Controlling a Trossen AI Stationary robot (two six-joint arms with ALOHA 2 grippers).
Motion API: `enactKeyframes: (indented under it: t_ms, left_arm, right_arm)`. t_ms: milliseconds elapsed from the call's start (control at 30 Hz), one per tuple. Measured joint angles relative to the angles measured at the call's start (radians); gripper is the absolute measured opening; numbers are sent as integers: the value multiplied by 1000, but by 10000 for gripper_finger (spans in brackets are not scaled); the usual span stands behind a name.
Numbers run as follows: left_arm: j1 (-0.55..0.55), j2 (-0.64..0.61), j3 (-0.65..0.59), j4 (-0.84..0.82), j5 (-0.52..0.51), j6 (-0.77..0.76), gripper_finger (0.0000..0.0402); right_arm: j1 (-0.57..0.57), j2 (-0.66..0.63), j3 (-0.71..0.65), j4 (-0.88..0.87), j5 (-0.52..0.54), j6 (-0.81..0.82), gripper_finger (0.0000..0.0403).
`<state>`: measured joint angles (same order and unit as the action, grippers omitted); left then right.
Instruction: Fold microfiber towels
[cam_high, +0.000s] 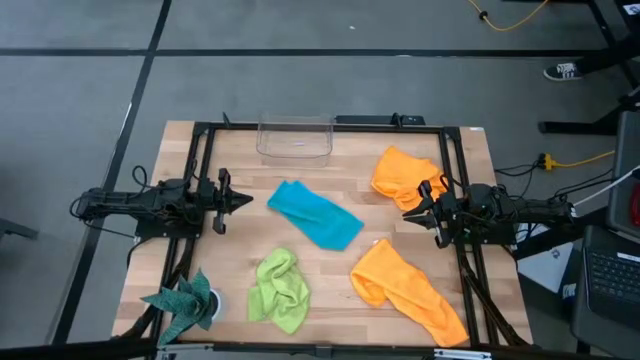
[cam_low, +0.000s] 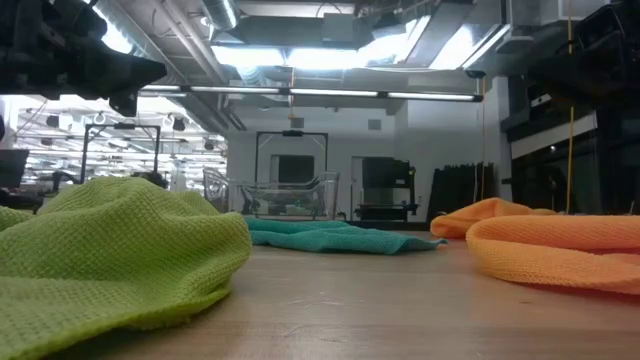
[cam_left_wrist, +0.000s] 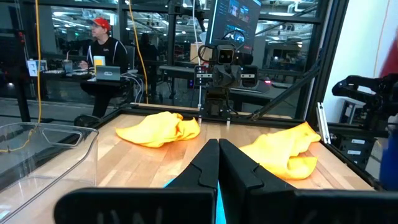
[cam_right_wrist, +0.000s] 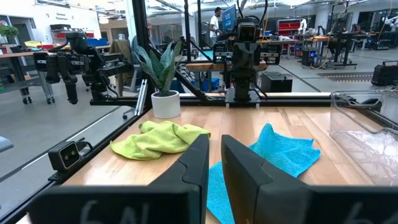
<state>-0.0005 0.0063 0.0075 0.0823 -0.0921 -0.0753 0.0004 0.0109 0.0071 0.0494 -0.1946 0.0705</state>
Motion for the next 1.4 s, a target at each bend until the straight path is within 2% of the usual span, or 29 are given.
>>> enactKeyframes:
  t_ms: [300,367,500,567,767,933,1033,1167,1233,1300,1400]
  left_arm:
    - [0,0,0,0,0,0,0]
    - [0,0,0,0,0,0,0]
    - [0,0,0,0,0,0,0]
    - [0,0,0,0,0,0,0]
    - [0,0,0,0,0,0,0]
    - [0,0,0,9,0,59,0]
    - [0,0,0,67,1,27,0]
    - [0,0,0,264,-10,-180,0]
    - [0,0,0,361,-56,-203,0]
    - [0,-1,0,442,-114,-203,0]
    - [0,0,0,477,-217,-201,0]
  right_arm:
    - [0,0,0,17,22,-9,47]
    - [0,-1,0,26,48,72,47]
    - [0,0,0,84,51,347,47]
    - [0,0,0,111,52,421,47]
    - [0,0,0,141,161,452,47]
    - [0,0,0,142,175,468,47]
    - [0,0,0,154,175,448,47]
    - [0,0,0,161,175,448,47]
    - [0,0,0,171,195,448,47]
    - [0,0,0,170,263,457,47]
    - [-1,0,0,176,317,488,47]
